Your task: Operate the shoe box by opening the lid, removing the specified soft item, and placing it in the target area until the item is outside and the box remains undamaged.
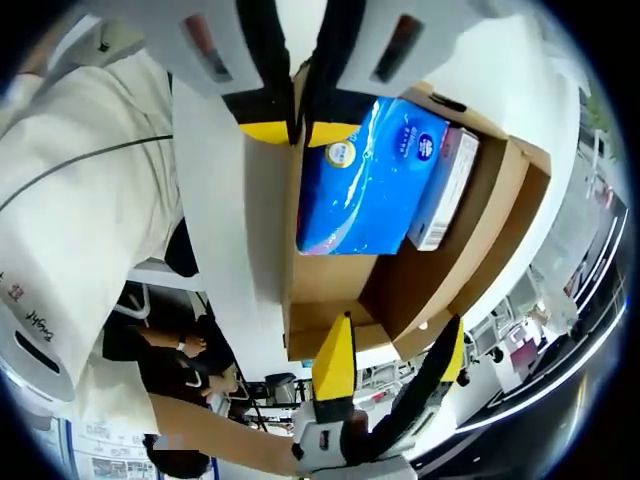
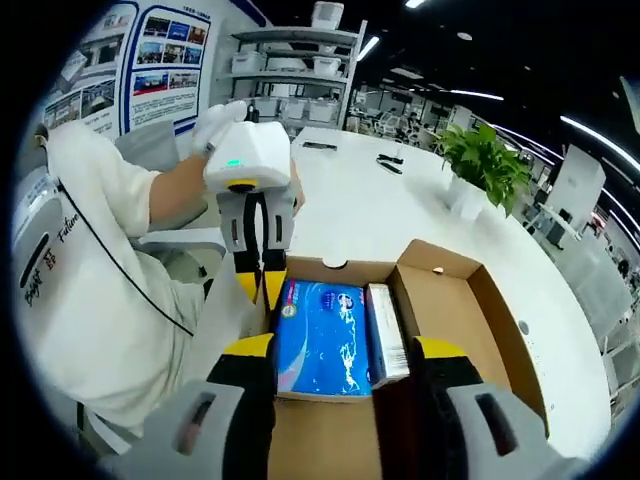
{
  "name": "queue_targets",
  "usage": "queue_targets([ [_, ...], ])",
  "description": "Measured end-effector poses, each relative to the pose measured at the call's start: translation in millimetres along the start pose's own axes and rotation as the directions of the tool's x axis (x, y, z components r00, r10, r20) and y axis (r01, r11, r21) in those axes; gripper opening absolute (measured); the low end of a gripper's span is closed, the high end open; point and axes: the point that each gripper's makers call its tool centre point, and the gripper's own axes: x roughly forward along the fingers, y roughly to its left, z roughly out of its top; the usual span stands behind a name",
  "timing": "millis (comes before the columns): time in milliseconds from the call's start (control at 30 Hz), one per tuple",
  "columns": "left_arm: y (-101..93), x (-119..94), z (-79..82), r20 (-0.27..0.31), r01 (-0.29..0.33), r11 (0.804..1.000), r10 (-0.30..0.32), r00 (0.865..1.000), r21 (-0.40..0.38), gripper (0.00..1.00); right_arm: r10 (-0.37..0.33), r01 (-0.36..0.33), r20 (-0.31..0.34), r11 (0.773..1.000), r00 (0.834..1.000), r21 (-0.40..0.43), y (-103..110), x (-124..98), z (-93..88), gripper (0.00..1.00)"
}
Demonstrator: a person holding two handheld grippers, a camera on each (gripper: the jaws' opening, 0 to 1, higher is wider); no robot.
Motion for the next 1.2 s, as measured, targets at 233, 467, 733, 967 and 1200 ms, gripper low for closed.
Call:
queue_targets([
  [233, 0.4, -0.1, 0.0, -0.002, -0.002, 1.000, 0.002, 1.000, 0.000, 0.04, 0.055, -0.054, -0.045, 0.998, 0.997, 0.032, 5.1, 25.5, -4.0, 0.58],
  [467, 0.8, -0.2, 0.1, -0.003, -0.006, 1.000, 0.006, 1.000, 0.000, 0.04, 0.120, -0.115, -0.072, 0.991, 0.990, 0.062, 12.8, 43.5, -17.8, 0.59],
  [733, 1.0, -0.3, 0.4, -0.003, -0.005, 1.000, 0.005, 1.000, 0.000, 0.04, 0.152, -0.146, -0.095, 0.987, 0.984, 0.066, 17.0, 56.3, -20.3, 0.63],
  [967, 1.3, -0.3, 0.6, -0.002, -0.002, 1.000, 0.002, 1.000, -0.003, 0.04, 0.176, -0.168, -0.166, 0.984, 0.970, 0.061, 19.0, 73.4, -27.2, 0.63],
  [1200, 1.4, -0.6, 1.5, 0.010, -0.001, 1.000, 0.001, 1.000, -0.004, 0.04, 0.195, -0.186, -0.231, 0.981, 0.953, 0.062, 23.7, 84.4, -37.7, 0.65],
])
